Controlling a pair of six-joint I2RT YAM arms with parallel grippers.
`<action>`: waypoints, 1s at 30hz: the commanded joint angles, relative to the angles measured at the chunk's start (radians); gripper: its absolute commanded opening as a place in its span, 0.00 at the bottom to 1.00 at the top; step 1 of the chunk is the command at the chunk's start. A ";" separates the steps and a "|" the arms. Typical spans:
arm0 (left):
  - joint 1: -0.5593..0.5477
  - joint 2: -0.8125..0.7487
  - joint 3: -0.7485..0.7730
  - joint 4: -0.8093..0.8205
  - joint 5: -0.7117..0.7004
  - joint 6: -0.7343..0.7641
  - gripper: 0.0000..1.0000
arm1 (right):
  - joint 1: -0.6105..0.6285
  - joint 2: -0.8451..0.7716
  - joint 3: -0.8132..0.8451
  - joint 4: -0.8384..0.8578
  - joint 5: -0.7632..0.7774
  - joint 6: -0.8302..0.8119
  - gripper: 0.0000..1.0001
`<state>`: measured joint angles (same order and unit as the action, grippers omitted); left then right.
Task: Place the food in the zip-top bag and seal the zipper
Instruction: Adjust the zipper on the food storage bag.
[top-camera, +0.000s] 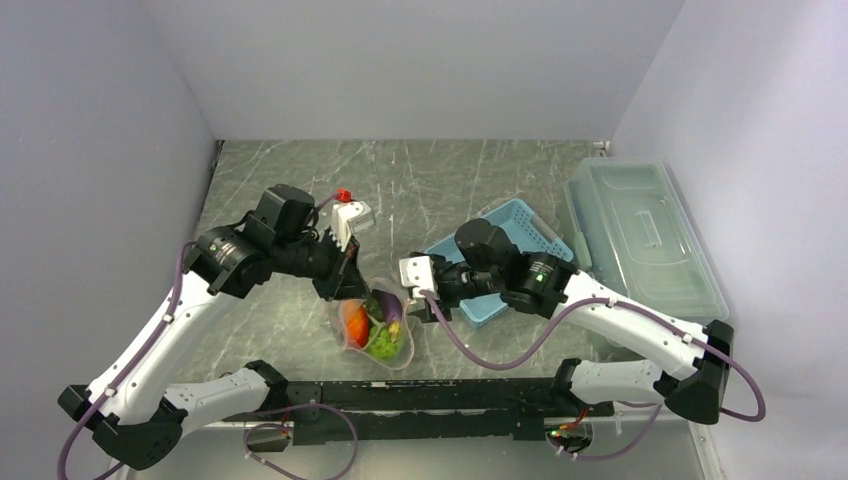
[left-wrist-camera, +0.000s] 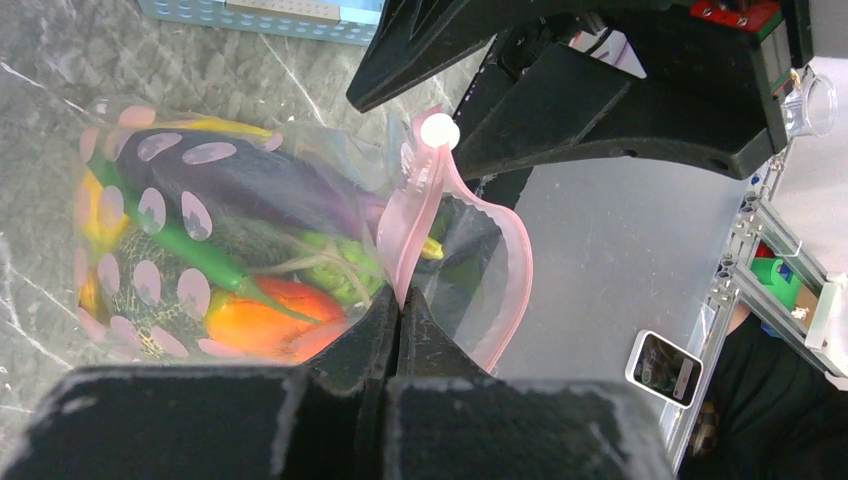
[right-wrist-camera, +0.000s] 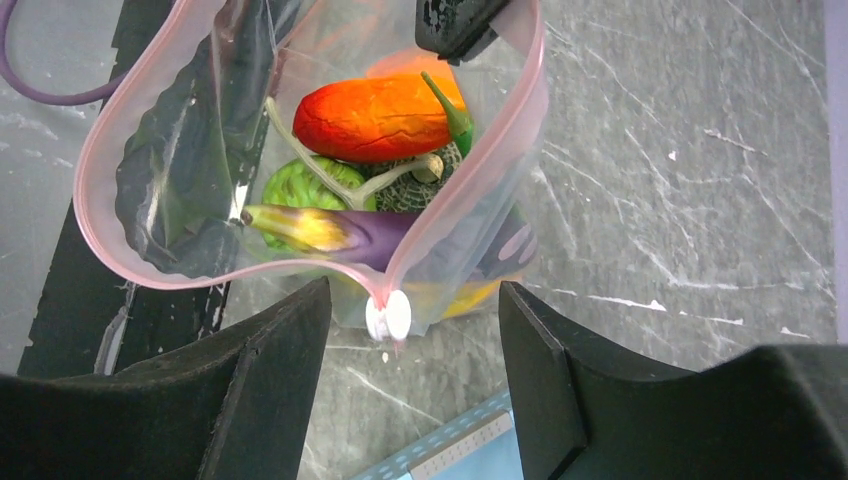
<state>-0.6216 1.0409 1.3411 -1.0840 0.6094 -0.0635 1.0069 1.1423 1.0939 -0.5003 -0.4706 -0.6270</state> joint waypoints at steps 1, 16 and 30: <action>-0.006 0.002 0.025 0.009 0.041 0.026 0.00 | 0.017 0.017 -0.009 0.092 -0.020 0.020 0.65; -0.007 0.031 0.037 0.004 0.045 0.022 0.00 | 0.038 -0.020 -0.055 0.107 0.079 0.055 0.08; -0.007 0.028 0.119 -0.028 -0.076 0.000 0.09 | 0.038 -0.129 0.055 0.016 0.153 0.079 0.00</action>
<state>-0.6254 1.0840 1.3941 -1.1076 0.5854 -0.0669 1.0405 1.0565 1.0676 -0.4847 -0.3363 -0.5720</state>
